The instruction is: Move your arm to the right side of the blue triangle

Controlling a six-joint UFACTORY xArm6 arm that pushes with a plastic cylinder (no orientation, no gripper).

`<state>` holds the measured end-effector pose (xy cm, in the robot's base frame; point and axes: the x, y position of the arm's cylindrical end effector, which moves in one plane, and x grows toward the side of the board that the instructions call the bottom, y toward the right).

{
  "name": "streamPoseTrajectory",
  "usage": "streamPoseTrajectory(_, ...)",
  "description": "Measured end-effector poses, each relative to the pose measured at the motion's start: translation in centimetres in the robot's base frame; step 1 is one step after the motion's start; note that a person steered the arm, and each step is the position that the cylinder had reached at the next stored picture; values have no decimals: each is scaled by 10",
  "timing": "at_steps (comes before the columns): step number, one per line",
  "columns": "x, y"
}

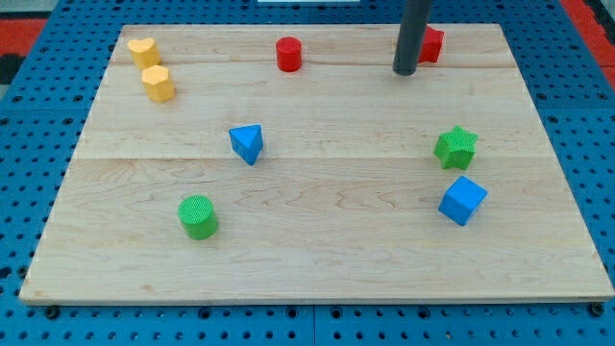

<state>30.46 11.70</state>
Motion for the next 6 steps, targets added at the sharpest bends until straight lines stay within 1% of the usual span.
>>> streamPoseTrajectory(1,11,-51)
streamPoseTrajectory(2,55,-112)
streamPoseTrajectory(3,113,-138)
streamPoseTrajectory(4,140,-136)
streamPoseTrajectory(5,129,-159)
streamPoseTrajectory(6,104,-216)
